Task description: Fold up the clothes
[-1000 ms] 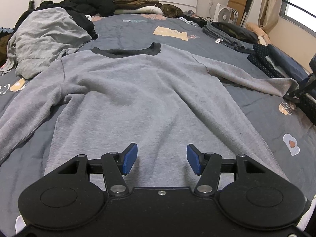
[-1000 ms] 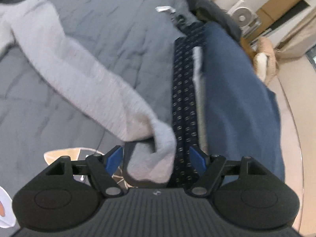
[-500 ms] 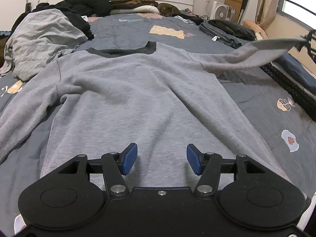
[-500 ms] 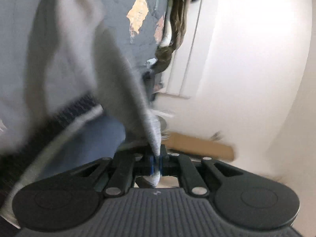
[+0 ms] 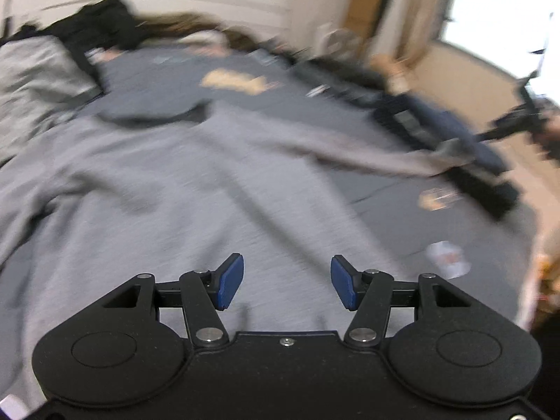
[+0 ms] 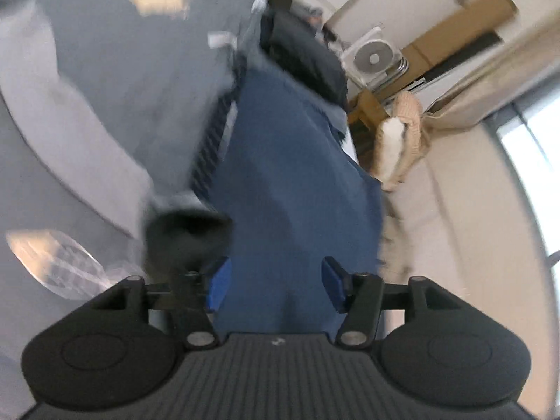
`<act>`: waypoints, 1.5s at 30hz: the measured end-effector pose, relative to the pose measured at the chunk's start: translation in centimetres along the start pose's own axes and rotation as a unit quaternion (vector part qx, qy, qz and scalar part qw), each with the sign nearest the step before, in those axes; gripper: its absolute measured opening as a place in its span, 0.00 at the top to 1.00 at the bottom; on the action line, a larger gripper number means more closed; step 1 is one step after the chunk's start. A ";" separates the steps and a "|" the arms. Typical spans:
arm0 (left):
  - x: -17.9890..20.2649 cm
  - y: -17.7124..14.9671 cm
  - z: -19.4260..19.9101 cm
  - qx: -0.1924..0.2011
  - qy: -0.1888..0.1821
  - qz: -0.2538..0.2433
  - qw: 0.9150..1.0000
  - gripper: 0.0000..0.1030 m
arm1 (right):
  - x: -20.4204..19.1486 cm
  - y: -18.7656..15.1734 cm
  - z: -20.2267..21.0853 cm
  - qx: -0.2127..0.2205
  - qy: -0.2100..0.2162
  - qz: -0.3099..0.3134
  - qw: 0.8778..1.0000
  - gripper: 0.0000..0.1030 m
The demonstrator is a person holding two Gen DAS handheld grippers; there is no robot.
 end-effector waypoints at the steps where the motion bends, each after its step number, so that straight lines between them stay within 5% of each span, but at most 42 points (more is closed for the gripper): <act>1: 0.7 0.2 0.2 0.007 -0.020 0.001 1.000 0.47 | -0.1 0.3 0.4 0.014 0.010 -0.019 1.000 0.43; 5: 3.2 0.6 1.0 0.028 -0.081 0.003 0.996 0.47 | -2.1 1.7 2.5 0.050 0.049 -0.036 0.997 0.42; 9: 4.7 0.2 1.1 0.025 -0.098 -0.008 0.995 0.47 | -2.8 2.1 2.1 0.033 0.054 -0.003 0.998 0.42; 15: 4.3 -0.4 0.1 0.012 -0.086 -0.006 0.996 0.47 | 0.2 2.1 0.2 -0.012 0.074 -0.200 0.977 0.43; 19: 3.5 -0.5 0.0 0.010 -0.078 0.005 0.997 0.47 | -0.2 1.7 -1.3 -0.049 0.102 -0.253 0.961 0.45; 22: 3.2 -0.6 -0.2 0.007 -0.074 0.007 0.997 0.47 | -0.3 1.5 -2.1 -0.061 0.090 -0.258 0.960 0.46; 23: 3.1 -0.6 -0.2 0.006 -0.072 0.007 0.997 0.47 | -0.2 1.5 -2.2 -0.057 0.088 -0.264 0.959 0.48; 25: 3.1 -0.7 -0.3 0.004 -0.069 0.006 0.998 0.46 | 0.0 1.5 -2.4 -0.049 0.084 -0.277 0.956 0.87; 26: 3.0 -0.7 -0.3 0.003 -0.067 0.005 0.998 0.46 | 0.0 1.4 -2.5 -0.045 0.082 -0.284 0.954 0.96; 30: 2.9 -0.8 -0.4 0.001 -0.066 0.008 0.998 0.46 | 0.4 1.3 -2.8 -0.029 0.073 -0.310 0.948 0.99; 32: 2.9 -0.8 -0.3 0.003 -0.066 0.009 0.998 0.46 | 2.4 0.9 -1.9 0.001 0.059 -0.370 0.927 0.99; 37: 2.9 -0.8 -0.2 0.004 -0.065 0.007 0.998 0.46 | 9.2 -1.9 0.6 0.077 -0.004 -0.556 0.827 0.99; 39: 3.0 -0.9 -0.2 0.004 -0.063 0.005 0.998 0.46 | 10.2 -3.3 0.4 0.083 -0.024 -0.594 0.800 0.99; 40: 3.0 -0.9 -0.2 0.004 -0.063 0.005 0.998 0.46 | 10.3 -3.9 0.1 0.074 -0.033 -0.601 0.795 0.99; 45: 2.8 -0.7 -0.2 0.003 -0.060 0.006 0.998 0.46 | 9.0 -5.0 -1.3 -0.010 -0.054 -0.554 0.830 0.93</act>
Point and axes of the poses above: each gripper's, at about its wrist camera, not at the fingertips, and z roughly against the way its jaws point, x to its right, y to its top, the point moved 3 cm from there along -z, roughly the way its jaws point, and after that the axes turned 14 degrees about x, right-handed, at the moved point
